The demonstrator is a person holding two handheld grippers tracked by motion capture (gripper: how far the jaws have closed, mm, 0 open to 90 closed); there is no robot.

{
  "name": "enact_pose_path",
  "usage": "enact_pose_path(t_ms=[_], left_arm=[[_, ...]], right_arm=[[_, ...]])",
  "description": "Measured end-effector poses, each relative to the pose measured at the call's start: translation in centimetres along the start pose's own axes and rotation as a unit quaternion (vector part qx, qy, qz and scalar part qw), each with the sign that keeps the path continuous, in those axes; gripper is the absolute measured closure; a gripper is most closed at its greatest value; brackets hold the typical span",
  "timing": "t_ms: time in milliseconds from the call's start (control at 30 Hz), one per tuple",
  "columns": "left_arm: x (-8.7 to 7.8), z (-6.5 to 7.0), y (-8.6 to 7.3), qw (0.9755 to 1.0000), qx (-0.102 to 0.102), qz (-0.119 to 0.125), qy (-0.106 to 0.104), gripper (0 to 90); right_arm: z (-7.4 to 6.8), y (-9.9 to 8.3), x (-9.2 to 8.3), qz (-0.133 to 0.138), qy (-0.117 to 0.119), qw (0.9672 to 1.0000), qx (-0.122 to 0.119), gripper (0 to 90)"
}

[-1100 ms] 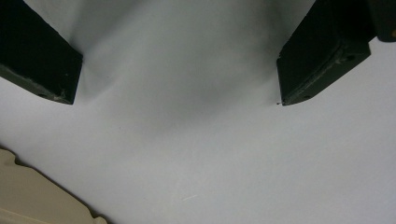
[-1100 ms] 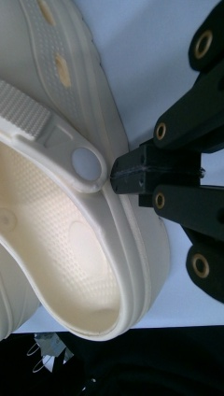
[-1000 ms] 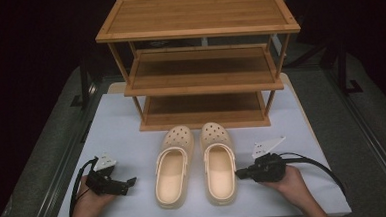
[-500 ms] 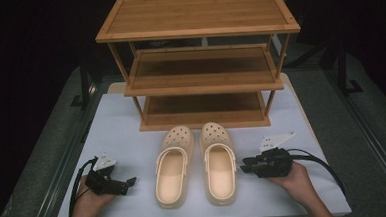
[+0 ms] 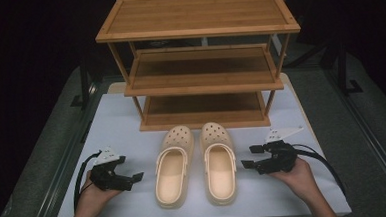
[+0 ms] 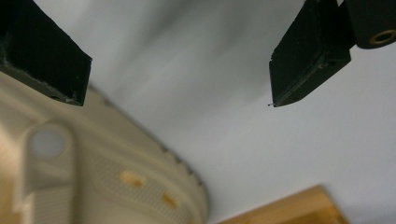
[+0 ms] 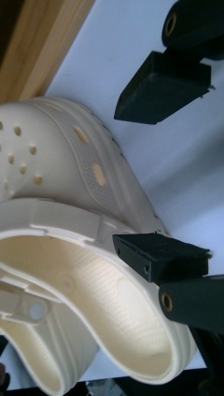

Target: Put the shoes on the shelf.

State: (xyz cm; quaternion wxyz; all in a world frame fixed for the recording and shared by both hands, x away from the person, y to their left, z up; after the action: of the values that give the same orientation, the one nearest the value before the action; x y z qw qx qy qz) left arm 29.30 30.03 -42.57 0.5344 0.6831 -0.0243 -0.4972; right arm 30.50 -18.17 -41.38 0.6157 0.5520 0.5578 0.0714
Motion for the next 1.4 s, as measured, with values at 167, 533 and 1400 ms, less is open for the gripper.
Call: enact_pose_path(t_ms=[167,533,1400], left_arm=[[0.1,0.8,1.6,0.9997,0.013,0.011,-0.016,5.0],[0.7,2.0,4.7,0.9977,0.042,0.032,-0.043,6.1],[5.5,3.5,7.5,0.9937,0.105,0.004,-0.039,41.6]], right_arm=[[0.0,0.7,-0.4,0.003,-0.004,1.0000,0.001,29.5],[-0.8,2.9,-0.1,0.020,0.001,0.9996,-0.020,29.4],[-1.8,4.8,4.5,-0.009,-0.002,0.9981,-0.061,49.5]])
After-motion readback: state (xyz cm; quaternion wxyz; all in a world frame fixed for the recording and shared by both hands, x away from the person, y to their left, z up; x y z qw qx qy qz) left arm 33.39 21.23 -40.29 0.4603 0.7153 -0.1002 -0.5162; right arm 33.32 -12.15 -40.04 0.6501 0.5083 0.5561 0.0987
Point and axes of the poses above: each handheld gripper's, and its own axes: x roughly forward along the jaws, y roughly out of its top, z roughly to its right, the point moved 1 cm from there along x, roughly forward along the jaws, and after that the axes turned 1 degree about x, right-handed, at the moved point
